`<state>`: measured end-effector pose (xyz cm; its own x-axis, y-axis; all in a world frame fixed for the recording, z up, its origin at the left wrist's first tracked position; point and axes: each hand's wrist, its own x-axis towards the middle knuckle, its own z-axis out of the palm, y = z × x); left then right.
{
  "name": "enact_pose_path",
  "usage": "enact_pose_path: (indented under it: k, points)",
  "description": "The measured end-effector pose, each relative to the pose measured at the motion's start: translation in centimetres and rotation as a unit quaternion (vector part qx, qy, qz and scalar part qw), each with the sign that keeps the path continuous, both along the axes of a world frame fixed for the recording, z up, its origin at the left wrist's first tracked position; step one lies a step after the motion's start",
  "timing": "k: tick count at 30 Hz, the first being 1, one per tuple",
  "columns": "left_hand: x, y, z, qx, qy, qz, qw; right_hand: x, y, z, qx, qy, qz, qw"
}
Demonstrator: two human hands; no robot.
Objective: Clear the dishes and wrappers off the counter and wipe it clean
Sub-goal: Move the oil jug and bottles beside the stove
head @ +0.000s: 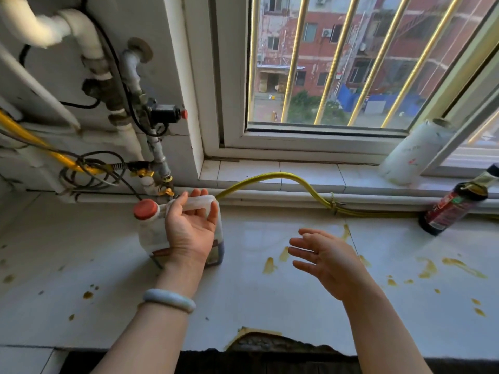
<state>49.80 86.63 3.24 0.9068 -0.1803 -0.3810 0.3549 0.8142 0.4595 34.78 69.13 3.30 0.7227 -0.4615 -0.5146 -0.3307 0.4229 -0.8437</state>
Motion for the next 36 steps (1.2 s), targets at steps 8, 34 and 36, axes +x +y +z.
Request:
enact_pose_path:
  k: [8,34,36]
  points:
    - [-0.2,0.5,-0.7,0.002,-0.005,-0.016,1.0,-0.7,0.1,0.5,-0.017,-0.019,-0.037,0.999]
    - [-15.5,-13.1,5.3,0.002,-0.084,-0.28,0.956,-18.9,-16.6,2.0,-0.021,-0.037,-0.158,0.986]
    - [-17.4,-15.3,5.4,0.004,-0.088,-0.299,0.95,-20.3,-18.7,2.2,-0.033,-0.036,-0.153,0.987]
